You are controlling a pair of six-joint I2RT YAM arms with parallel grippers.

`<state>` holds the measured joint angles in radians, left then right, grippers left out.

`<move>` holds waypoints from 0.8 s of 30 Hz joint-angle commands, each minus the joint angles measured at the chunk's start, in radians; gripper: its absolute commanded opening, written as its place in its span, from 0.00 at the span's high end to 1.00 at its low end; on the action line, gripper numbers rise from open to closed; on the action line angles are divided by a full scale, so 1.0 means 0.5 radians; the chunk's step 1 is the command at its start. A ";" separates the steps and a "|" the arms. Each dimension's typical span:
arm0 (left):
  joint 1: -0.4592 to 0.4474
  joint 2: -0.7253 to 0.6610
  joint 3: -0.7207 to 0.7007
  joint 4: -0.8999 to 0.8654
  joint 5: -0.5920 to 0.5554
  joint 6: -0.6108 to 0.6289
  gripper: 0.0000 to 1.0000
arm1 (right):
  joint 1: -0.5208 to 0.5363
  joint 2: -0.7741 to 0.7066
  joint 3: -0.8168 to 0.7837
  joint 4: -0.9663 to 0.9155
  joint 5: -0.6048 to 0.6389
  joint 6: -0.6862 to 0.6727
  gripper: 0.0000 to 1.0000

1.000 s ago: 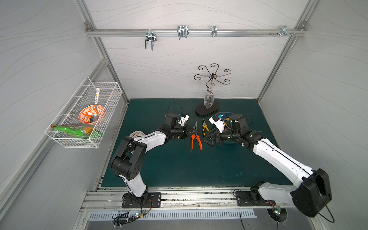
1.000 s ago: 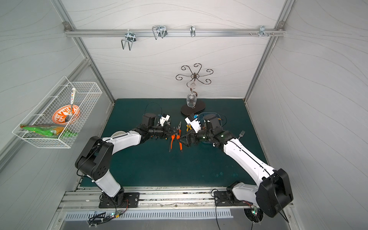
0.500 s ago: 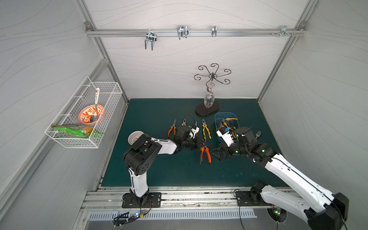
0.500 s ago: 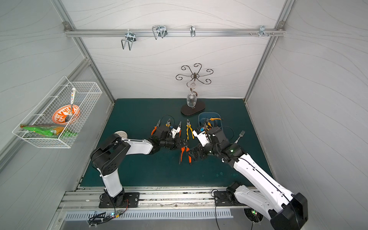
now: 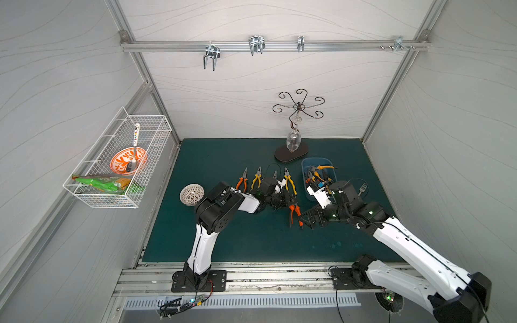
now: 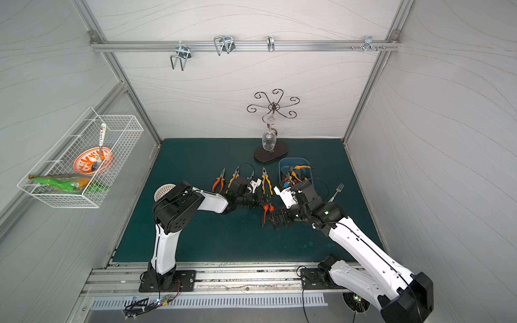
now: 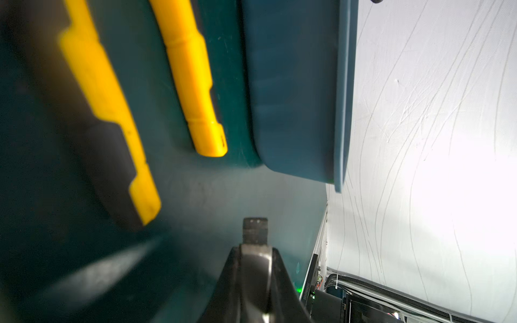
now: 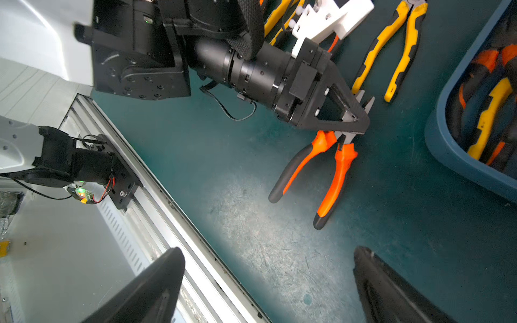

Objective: Take the pliers out of the storage box
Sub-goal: Place the pliers at the center of the board.

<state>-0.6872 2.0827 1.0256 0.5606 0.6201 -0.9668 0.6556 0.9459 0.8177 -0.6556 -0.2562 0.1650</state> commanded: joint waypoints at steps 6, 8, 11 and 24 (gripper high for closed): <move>-0.009 -0.037 0.079 -0.180 -0.047 0.123 0.65 | 0.014 -0.011 0.052 -0.076 0.119 -0.007 0.01; -0.008 -0.042 0.081 -0.194 -0.043 0.129 0.64 | 0.012 -0.014 0.060 -0.083 0.144 -0.006 0.01; -0.009 -0.066 0.069 -0.204 -0.061 0.137 0.53 | 0.011 -0.017 0.078 -0.094 0.234 0.003 0.01; -0.008 -0.507 -0.084 -0.590 -0.266 0.426 0.06 | -0.444 0.216 0.300 0.008 0.469 0.036 0.01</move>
<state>-0.6880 1.8996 0.9951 0.2832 0.5217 -0.8181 0.4892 1.0191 0.9340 -0.6708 -0.0490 0.1684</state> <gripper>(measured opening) 0.929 0.989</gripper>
